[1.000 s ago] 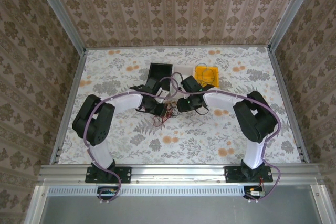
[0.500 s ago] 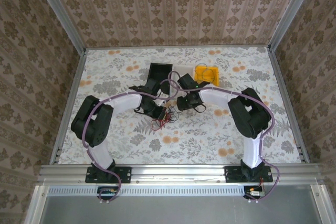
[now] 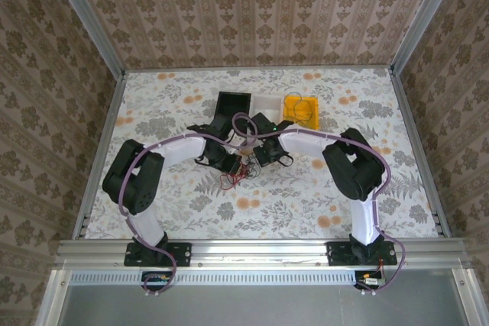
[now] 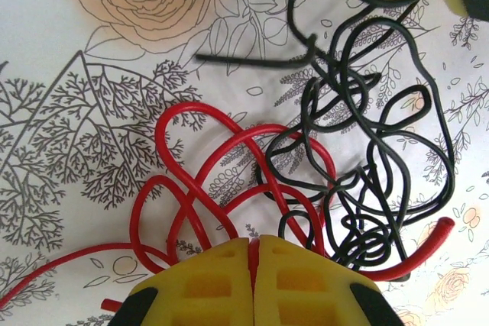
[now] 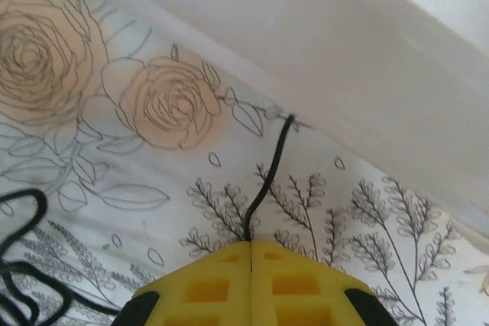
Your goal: Untangle the cables
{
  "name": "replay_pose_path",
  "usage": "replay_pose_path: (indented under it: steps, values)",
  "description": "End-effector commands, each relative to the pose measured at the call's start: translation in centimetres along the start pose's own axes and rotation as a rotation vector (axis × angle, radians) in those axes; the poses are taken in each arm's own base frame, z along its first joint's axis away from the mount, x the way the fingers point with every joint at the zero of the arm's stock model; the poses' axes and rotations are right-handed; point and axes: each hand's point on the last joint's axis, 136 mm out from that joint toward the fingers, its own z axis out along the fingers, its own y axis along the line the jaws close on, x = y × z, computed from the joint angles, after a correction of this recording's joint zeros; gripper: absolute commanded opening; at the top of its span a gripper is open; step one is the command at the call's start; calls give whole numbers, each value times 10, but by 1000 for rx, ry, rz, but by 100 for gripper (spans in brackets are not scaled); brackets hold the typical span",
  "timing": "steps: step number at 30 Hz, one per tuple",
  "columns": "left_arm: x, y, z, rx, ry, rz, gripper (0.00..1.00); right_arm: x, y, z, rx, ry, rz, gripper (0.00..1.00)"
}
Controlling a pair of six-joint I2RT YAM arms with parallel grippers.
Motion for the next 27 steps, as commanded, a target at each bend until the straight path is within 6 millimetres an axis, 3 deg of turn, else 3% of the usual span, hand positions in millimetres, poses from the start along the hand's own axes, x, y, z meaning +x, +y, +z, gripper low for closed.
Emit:
replay_pose_path:
  steps: [1,11,16,22,27]
  values:
    - [6,6,-5,-11,10,-7,0,27,-59,-14,132,35,176,0]
    - [4,20,-9,-29,4,-31,0,78,-179,-57,264,-81,723,0]
    - [5,31,-10,-78,7,-31,0,91,-225,-83,358,-157,840,0]
    - [13,69,-16,-230,28,-109,0,115,-281,-117,436,-205,1000,0]
    - [16,78,-19,-228,24,-164,0,129,-309,-136,477,-257,1110,0]
